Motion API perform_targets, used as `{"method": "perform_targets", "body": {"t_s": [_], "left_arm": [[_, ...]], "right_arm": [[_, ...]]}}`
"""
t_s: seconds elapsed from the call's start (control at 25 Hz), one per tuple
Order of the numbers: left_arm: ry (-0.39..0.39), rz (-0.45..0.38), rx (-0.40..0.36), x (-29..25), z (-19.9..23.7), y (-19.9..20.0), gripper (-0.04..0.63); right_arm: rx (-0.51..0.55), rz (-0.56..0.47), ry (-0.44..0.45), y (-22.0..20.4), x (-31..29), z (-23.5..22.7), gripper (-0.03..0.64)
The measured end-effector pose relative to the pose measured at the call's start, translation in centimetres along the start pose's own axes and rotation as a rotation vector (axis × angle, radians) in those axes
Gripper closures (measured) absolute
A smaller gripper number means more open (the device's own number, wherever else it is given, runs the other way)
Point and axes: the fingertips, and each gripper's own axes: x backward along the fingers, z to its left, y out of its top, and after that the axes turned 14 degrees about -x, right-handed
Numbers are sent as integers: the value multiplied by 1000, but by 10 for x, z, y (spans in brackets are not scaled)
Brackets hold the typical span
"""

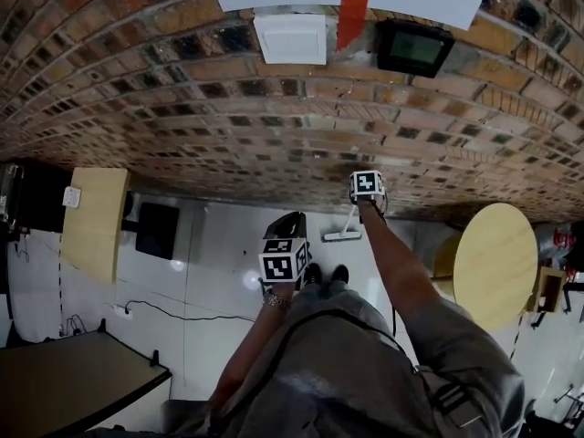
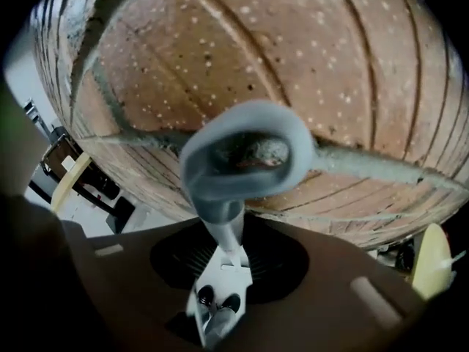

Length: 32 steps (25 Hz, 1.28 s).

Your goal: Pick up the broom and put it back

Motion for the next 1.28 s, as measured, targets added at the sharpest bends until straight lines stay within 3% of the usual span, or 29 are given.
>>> {"method": "perform_targets", "body": {"t_s": [0.16, 0.36, 0.52, 0.72, 0.92, 1.28], "left_arm": [[15, -14, 11, -3, 8, 5, 563], [-11, -53, -37, -20, 0, 30, 563], [-36, -65, -77, -38, -13, 43, 563], [-107, -67, -100, -58, -37, 59, 564], [-102, -44, -162, -66, -47, 65, 591], [-96, -48, -148, -69, -42, 70, 589]], "right_arm": [[43, -13, 41, -22, 25, 4, 520], [118, -55, 117, -67, 88, 23, 517], [126, -135, 135, -52, 156, 43, 515], [126, -164, 169, -22, 212, 58, 515], [96, -173, 202, -9, 233, 60, 515], [106, -160, 225, -14, 239, 72, 515]]}}
